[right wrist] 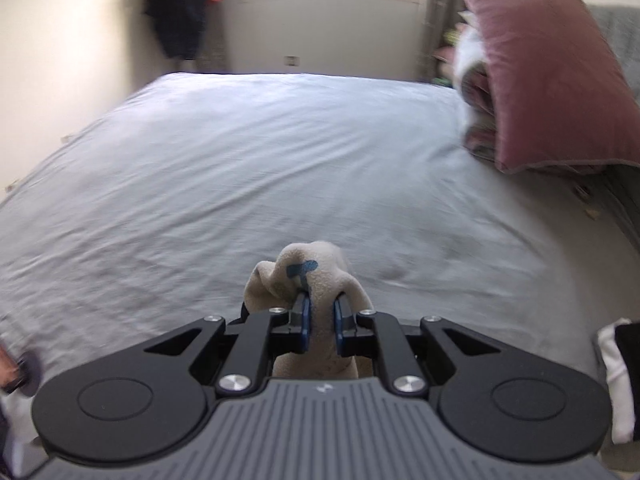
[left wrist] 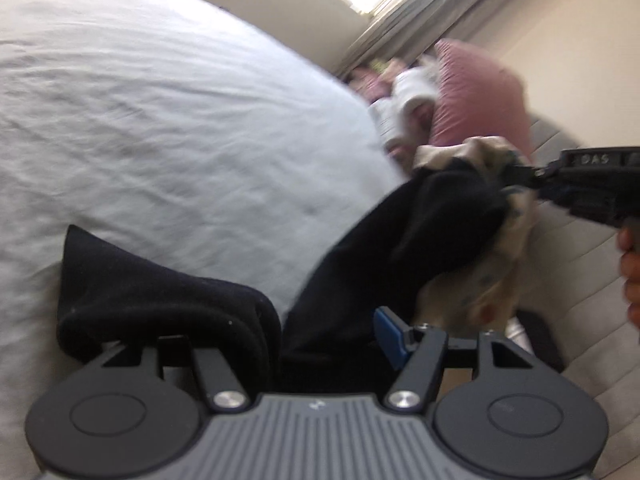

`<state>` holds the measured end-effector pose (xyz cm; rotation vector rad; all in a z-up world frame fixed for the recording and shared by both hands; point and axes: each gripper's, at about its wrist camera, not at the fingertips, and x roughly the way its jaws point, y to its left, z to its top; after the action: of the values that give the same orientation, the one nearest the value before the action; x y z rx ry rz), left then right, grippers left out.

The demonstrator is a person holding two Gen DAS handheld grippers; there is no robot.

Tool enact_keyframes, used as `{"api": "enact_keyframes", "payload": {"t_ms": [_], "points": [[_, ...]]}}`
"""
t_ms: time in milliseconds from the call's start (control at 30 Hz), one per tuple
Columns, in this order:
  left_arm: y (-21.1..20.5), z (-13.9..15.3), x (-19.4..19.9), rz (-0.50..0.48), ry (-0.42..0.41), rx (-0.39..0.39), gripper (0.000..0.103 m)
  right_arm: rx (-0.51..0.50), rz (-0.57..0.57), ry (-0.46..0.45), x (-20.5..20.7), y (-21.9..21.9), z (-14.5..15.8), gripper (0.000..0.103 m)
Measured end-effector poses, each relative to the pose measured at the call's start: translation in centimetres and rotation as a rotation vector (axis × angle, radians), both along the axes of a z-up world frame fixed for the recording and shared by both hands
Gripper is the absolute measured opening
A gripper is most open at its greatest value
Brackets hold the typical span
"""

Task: Fold clothes

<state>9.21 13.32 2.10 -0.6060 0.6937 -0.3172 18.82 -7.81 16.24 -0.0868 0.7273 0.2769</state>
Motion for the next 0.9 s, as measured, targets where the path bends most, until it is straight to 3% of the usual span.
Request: {"api": "enact_keyframes", "payload": {"t_ms": [67,167,300,433,567,733,800,833,867,900], "points": [[-0.3,0.4,-0.2,-0.026,-0.046,-0.049,0.064,0.0,0.049,-0.006,-1.1,1.2,0.4,0.013],[0.2,0.7,-0.6,-0.069,-0.102,-0.206,0.064,0.001,0.118,-0.015,-2.7,2.7,0.8,0.013],[1.8,0.8,-1.3,-0.039,-0.16,-0.378,0.065,0.013,0.189,-0.002,-4.5,3.7,0.5,0.013],[1.6,0.7,-1.3,-0.01,-0.136,-0.357,0.063,0.031,0.229,0.043,-5.6,4.2,-0.5,0.013],[1.4,0.7,-1.3,0.009,-0.095,-0.318,0.027,0.018,0.256,0.084,-6.1,4.6,-1.9,0.015],[0.6,1.0,-1.8,-0.036,-0.01,-0.16,0.02,0.01,0.291,0.153,-6.8,4.2,-3.8,0.021],[0.3,0.8,-2.2,-0.093,0.05,-0.076,0.02,0.011,0.312,0.166,-7.1,3.9,-4.0,0.03],[0.1,0.5,-2.3,-0.118,0.082,-0.034,0.02,0.007,0.317,0.159,-7.4,3.6,-4.0,0.048],[-0.1,0.2,-2.4,-0.138,0.112,0.01,0.02,-0.003,0.312,0.141,-7.6,3.3,-3.8,0.059],[-0.2,-0.1,-2.6,-0.157,0.134,0.055,0.02,-0.015,0.305,0.124,-7.6,3.0,-3.7,0.059]]}}
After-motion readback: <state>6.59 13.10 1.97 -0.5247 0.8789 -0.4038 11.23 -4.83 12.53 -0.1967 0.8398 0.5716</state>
